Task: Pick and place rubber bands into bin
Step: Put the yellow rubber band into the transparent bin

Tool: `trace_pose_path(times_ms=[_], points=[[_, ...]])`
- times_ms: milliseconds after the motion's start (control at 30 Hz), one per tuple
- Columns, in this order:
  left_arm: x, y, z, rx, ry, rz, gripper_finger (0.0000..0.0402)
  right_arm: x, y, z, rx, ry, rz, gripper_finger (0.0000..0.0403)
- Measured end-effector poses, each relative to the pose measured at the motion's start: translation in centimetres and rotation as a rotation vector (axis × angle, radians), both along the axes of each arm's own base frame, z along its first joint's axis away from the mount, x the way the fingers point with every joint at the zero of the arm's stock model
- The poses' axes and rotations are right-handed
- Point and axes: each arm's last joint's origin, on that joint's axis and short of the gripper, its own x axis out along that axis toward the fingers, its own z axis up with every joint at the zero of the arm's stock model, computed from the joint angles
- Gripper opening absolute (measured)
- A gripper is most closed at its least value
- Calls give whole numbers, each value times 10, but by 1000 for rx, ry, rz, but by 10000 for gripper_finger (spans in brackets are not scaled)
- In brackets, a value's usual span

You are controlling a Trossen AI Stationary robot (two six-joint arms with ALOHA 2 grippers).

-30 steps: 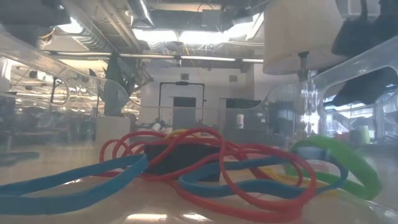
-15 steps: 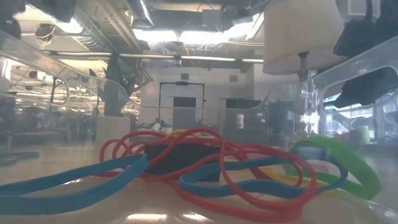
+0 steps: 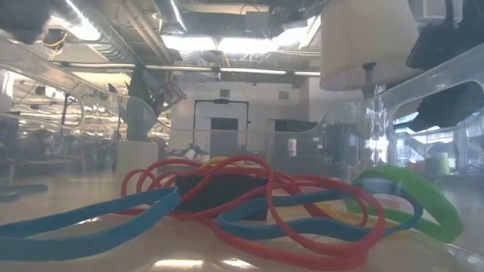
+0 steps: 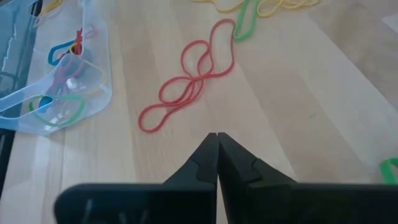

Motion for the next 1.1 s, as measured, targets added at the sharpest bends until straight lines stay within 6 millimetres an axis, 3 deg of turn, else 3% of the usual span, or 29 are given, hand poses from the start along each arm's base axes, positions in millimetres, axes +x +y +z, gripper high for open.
trace_pose_path(times_ms=[267,633,733,900,1100], points=[[-8,-17,-11,-11,-4,8,166,0,0,0,13,-1,-10,8],[-3,-26,-46,34,59,-6,156,1,0,1,40,-9,-28,8],[-3,-26,-51,42,78,-7,124,1,1,1,44,-15,-28,8],[-3,-26,-51,44,82,-49,20,1,1,2,47,-20,-28,8],[-5,-24,-38,15,57,-46,3,1,1,2,46,-20,-27,8]])
